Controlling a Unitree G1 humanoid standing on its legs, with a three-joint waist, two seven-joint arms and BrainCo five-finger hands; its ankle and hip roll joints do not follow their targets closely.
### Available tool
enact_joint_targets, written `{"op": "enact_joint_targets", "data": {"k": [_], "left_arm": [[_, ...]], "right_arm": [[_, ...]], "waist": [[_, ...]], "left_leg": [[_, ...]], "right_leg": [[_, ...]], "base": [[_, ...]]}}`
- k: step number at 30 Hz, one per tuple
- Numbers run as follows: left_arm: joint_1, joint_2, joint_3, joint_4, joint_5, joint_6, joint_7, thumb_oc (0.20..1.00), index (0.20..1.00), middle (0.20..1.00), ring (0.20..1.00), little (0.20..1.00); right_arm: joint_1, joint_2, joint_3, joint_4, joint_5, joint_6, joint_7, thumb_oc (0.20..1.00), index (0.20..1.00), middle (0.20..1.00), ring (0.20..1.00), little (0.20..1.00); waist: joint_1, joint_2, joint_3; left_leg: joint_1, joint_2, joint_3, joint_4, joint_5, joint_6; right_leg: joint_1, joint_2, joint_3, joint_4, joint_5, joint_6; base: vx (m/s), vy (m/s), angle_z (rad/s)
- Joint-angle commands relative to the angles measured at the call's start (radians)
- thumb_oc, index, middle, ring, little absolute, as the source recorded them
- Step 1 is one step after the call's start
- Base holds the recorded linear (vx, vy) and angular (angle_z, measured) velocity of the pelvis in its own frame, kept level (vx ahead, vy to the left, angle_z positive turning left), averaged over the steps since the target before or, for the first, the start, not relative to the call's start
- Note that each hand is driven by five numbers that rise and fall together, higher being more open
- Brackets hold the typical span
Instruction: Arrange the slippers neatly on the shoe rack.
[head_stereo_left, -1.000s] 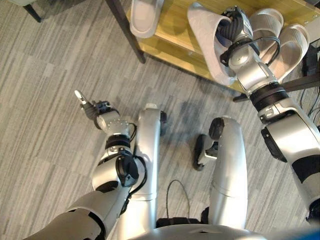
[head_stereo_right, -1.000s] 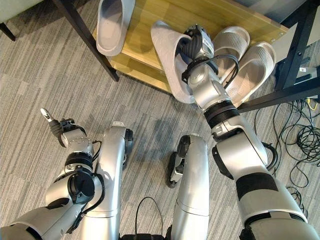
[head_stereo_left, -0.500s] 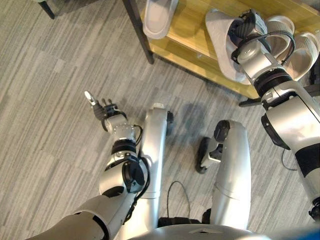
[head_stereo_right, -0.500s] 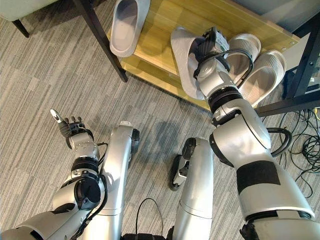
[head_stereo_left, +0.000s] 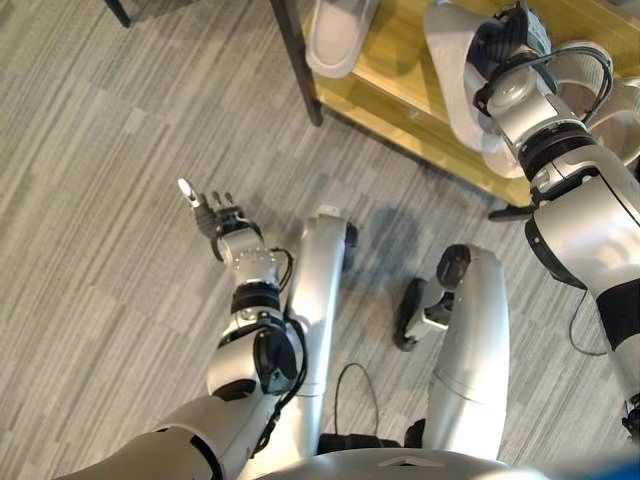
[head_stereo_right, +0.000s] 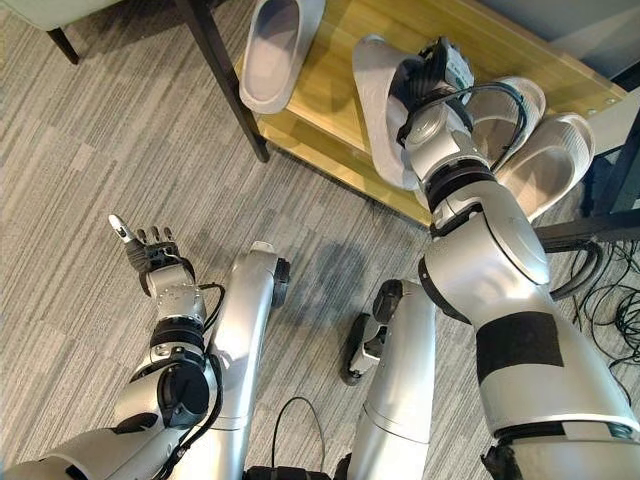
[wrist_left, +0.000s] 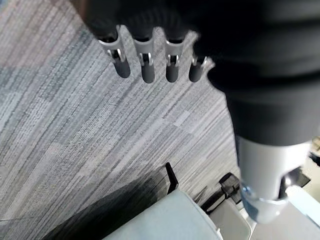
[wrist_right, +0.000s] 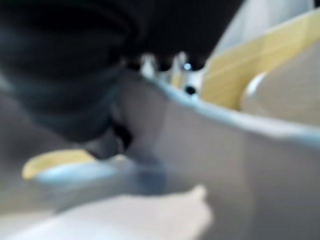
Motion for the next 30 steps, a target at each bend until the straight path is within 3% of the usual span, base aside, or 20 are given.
{"op": "enact_joint_targets", "data": {"k": [1,2,3,4,5,16,22,30], "left_arm": [[0.141,-0.143,-0.063,-0.08,0.06,-0.002,-0.027,1.0,1.0,1.0,1.0,1.0],[0.153,-0.147,-0.076,-0.085,0.068,0.002,-0.027,1.0,1.0,1.0,1.0,1.0],[0.166,-0.152,-0.085,-0.092,0.072,0.007,-0.031,1.0,1.0,1.0,1.0,1.0],[0.169,-0.153,-0.088,-0.094,0.072,0.007,-0.031,1.0,1.0,1.0,1.0,1.0],[0.182,-0.16,-0.105,-0.101,0.074,0.018,-0.039,1.0,1.0,1.0,1.0,1.0],[0.267,-0.213,-0.16,-0.126,0.075,0.062,-0.065,1.0,1.0,1.0,1.0,1.0],[0.287,-0.222,-0.171,-0.118,0.079,0.068,-0.078,1.0,1.0,1.0,1.0,1.0],[0.305,-0.219,-0.19,-0.136,0.087,0.052,-0.075,1.0,1.0,1.0,1.0,1.0]], "right_arm": [[-0.21,-0.058,0.067,0.073,0.02,-0.054,-0.026,0.2,0.2,0.2,0.2,0.2],[-0.215,-0.057,0.069,0.087,0.027,-0.052,-0.026,0.2,0.2,0.2,0.2,0.2],[-0.221,-0.055,0.072,0.107,0.03,-0.046,-0.028,0.432,0.432,0.432,0.432,0.432],[-0.222,-0.054,0.073,0.111,0.031,-0.047,-0.028,0.539,0.539,0.539,0.539,0.539],[-0.23,-0.055,0.086,0.161,0.033,-0.033,-0.04,1.0,1.0,1.0,1.0,1.0],[-0.229,-0.059,-0.079,0.173,0.205,-0.011,0.033,1.0,1.0,1.0,1.0,1.0],[-0.217,-0.057,-0.108,0.167,0.221,-0.006,0.05,1.0,1.0,1.0,1.0,1.0],[-0.216,-0.024,-0.138,0.164,0.197,0.014,0.0,1.0,1.0,1.0,1.0,1.0]], "waist": [[0.001,0.014,0.013],[0.003,0.017,0.013],[0.008,0.018,0.013],[0.009,0.019,0.013],[0.014,0.025,0.013],[0.024,0.049,0.013],[0.008,0.044,0.013],[-0.017,0.027,0.013]], "left_leg": [[0.063,0.023,-0.066,0.093,-0.282,-0.026],[0.063,0.024,-0.063,0.1,-0.287,-0.023],[0.063,0.022,-0.062,0.103,-0.292,-0.021],[0.063,0.023,-0.062,0.104,-0.293,-0.021],[0.063,0.022,-0.057,0.11,-0.299,-0.017],[0.063,0.021,-0.047,0.143,-0.313,-0.012],[0.063,0.022,-0.043,0.141,-0.307,-0.019],[0.063,0.031,-0.041,0.139,-0.3,-0.025]], "right_leg": [[0.003,-0.058,0.134,0.085,0.102,0.035],[0.003,-0.06,0.138,0.089,0.103,0.037],[0.002,-0.061,0.142,0.092,0.101,0.039],[0.002,-0.061,0.142,0.093,0.1,0.039],[-0.003,-0.062,0.152,0.096,0.101,0.039],[-0.017,-0.067,0.174,0.141,0.096,0.037],[-0.02,-0.061,0.177,0.15,0.098,0.03],[-0.02,-0.056,0.174,0.158,0.101,0.017]], "base": [[0.04,0.05,0.12],[0.04,0.053,0.1],[0.03,0.04,0.06],[0.03,0.066,0.05],[0.02,0.063,0.07],[0.02,0.031,0.02],[0.0,0.0,0.0],[0.0,0.0,0.0]]}}
